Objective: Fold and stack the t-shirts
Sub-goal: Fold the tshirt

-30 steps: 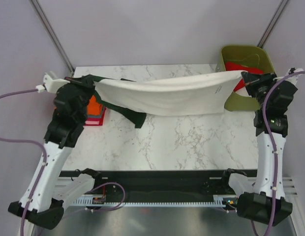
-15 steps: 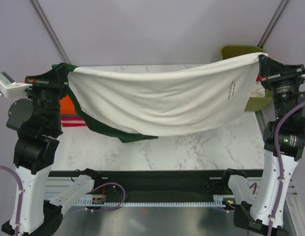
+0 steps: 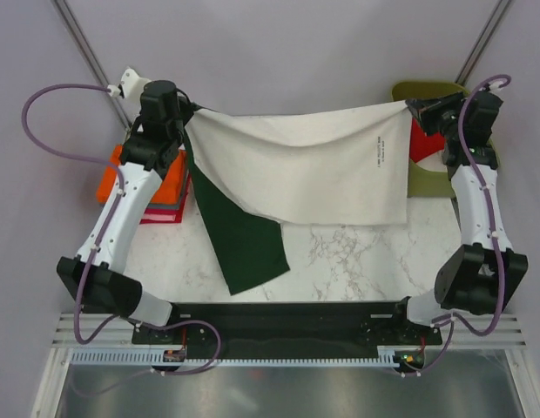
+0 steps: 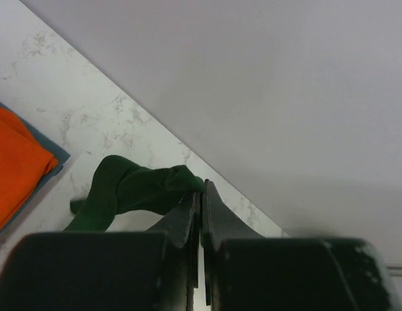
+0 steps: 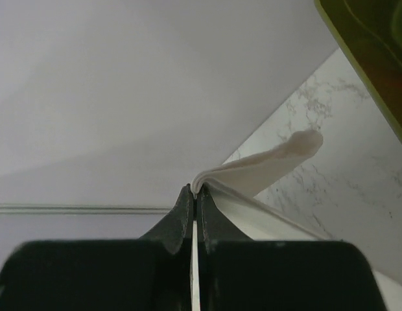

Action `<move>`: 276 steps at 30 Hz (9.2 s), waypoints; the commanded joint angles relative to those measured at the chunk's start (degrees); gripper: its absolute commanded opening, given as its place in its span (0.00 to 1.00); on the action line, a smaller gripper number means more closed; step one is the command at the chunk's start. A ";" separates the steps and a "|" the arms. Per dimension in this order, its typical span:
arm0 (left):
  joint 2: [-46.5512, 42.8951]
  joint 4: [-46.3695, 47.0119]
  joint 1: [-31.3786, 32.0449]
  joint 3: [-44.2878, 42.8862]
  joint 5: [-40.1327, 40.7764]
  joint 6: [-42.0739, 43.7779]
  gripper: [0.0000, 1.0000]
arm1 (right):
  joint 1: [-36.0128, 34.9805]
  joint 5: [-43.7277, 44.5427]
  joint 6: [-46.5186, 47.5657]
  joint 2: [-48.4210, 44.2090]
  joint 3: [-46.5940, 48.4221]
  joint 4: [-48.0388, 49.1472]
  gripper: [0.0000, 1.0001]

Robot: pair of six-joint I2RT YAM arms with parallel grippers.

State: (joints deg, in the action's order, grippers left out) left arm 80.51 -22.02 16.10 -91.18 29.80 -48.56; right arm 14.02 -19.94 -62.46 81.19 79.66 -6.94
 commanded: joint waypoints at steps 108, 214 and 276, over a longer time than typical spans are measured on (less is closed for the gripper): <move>-49.04 1.02 -10.82 77.47 -20.93 -17.98 0.09 | 1.53 20.81 18.33 -26.34 -54.35 -11.43 0.03; -28.47 -1.01 3.24 63.24 -16.79 -2.80 1.00 | -13.31 41.48 21.75 -9.99 -40.81 5.79 0.54; 72.24 4.62 -4.76 -44.61 -33.06 14.19 0.83 | -21.84 42.10 48.66 35.45 7.71 -2.38 0.63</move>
State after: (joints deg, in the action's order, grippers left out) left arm 150.95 -14.98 11.05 -131.74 -3.40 -33.43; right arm -8.01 22.81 -12.93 120.33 87.77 -12.36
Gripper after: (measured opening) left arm 0.831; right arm 0.629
